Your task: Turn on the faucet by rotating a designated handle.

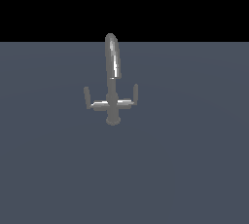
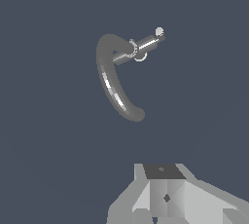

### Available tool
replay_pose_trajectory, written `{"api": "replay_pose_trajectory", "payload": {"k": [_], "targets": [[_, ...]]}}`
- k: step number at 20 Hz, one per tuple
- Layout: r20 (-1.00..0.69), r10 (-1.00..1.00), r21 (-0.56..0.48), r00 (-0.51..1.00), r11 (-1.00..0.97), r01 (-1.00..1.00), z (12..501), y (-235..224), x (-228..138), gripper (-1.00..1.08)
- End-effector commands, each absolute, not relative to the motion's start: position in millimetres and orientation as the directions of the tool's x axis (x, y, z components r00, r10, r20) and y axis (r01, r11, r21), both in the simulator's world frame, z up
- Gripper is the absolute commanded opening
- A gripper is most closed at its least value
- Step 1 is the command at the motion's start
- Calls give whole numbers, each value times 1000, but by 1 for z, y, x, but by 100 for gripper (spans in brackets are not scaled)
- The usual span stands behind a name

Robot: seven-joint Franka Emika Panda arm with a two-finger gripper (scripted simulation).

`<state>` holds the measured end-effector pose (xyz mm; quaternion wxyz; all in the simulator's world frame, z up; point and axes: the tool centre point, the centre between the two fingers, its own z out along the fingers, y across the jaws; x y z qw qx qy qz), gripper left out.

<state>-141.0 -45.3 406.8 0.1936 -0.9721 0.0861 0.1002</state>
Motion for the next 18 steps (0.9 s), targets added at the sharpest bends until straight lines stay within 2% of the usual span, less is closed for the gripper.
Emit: {"api": "replay_pose_trajectory", "payload": {"k": [1, 18], "targets": [[-254, -138, -397, 957, -888, -234, 395, -50, -128, -100], [-432, -155, -600, 888, -686, -411, 310, -66, -53, -100]]}}
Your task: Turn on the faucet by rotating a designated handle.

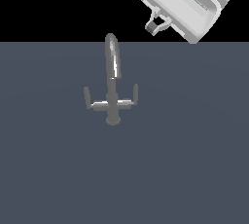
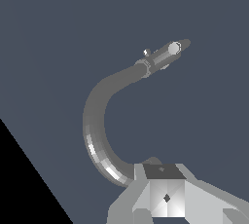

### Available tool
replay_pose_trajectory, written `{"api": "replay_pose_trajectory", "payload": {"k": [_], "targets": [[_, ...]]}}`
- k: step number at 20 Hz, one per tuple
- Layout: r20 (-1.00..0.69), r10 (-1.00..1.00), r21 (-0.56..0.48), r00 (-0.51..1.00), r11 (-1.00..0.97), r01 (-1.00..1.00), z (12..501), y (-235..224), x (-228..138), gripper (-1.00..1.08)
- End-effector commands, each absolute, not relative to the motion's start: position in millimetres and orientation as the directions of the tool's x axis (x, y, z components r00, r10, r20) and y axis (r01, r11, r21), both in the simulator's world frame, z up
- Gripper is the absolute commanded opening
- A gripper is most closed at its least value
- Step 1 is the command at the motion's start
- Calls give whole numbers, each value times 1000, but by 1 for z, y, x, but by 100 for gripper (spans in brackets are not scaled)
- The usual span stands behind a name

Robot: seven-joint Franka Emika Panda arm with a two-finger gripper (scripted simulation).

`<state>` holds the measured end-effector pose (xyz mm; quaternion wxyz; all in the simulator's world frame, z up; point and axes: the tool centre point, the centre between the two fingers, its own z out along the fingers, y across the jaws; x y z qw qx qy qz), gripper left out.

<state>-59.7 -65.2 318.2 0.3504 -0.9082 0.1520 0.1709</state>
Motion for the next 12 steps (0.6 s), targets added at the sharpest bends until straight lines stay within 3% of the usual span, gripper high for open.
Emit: {"api": "replay_pose_trajectory", "payload": {"k": [1, 12], "targets": [[-442, -153, -609, 884, -671, -422, 304, -66, -50, -100], [-555, -120, -688, 823, -489, -536, 241, -65, -9, -100]]}}
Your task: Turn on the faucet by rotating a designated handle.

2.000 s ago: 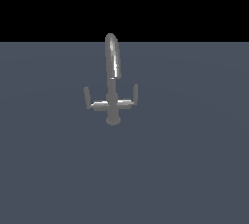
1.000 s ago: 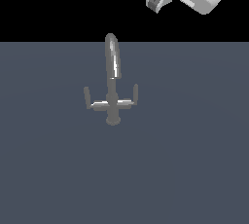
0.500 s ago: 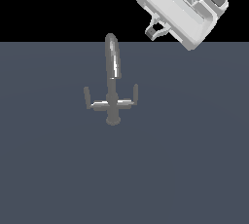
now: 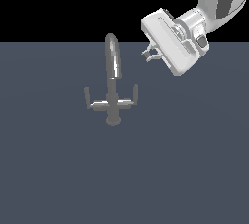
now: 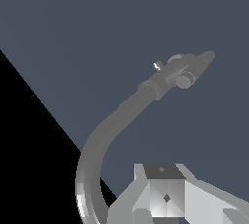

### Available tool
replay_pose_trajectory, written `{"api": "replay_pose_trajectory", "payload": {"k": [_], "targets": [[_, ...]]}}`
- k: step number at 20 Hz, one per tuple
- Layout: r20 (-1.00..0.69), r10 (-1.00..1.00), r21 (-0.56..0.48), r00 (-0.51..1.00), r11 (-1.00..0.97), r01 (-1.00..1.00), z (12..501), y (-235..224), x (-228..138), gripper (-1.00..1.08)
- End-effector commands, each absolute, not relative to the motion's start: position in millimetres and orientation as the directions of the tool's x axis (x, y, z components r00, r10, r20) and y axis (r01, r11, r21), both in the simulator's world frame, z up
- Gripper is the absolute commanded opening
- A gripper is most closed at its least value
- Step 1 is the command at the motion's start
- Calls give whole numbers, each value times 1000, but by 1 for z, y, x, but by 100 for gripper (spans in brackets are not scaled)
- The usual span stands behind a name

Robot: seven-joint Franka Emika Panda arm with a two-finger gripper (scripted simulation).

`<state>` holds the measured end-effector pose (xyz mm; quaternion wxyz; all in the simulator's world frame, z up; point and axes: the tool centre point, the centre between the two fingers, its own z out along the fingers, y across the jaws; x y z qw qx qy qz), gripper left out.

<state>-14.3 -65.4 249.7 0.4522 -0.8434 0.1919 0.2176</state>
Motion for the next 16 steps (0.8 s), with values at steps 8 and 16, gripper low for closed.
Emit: {"api": "replay_pose_trajectory", "payload": {"k": [8, 16], "targets": [[-633, -74, -712, 771, -335, -617, 190, -56, 18, -100], [-686, -29, -707, 727, -211, -675, 152, -43, 38, -100]]}}
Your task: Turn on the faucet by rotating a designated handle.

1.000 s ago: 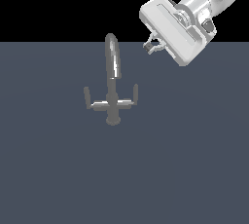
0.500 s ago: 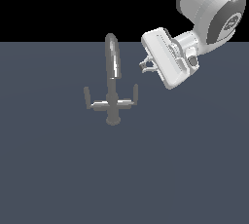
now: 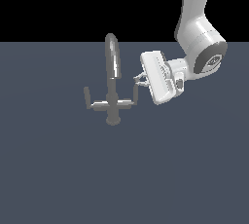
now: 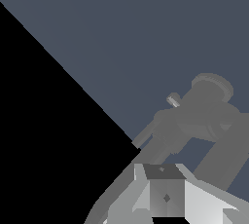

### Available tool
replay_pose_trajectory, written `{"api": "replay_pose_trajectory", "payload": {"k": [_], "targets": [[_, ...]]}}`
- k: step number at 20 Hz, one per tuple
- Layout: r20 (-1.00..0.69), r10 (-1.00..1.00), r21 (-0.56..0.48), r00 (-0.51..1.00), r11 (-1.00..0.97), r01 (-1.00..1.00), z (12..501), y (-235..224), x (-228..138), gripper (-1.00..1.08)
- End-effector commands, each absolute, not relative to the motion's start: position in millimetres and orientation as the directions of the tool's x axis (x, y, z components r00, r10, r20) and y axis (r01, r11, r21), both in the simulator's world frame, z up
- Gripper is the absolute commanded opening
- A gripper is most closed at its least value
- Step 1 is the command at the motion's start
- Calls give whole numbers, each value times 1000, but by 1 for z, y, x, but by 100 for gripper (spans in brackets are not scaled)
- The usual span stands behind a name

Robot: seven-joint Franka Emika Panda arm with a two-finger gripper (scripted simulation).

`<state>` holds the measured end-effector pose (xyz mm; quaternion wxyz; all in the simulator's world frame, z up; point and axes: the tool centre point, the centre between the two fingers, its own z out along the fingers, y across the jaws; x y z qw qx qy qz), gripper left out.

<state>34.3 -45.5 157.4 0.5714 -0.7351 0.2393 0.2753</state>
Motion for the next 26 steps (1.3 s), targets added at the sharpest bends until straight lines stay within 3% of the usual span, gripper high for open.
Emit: {"api": "replay_pose_trajectory", "payload": {"k": [1, 16, 26], "targets": [[-690, -24, -706, 723, -200, -680, 148, -42, 39, -100], [-711, -1, -695, 703, -146, -704, 131, -34, 48, -100], [-711, -1, -695, 703, -146, -704, 140, -37, 23, -100]]}}
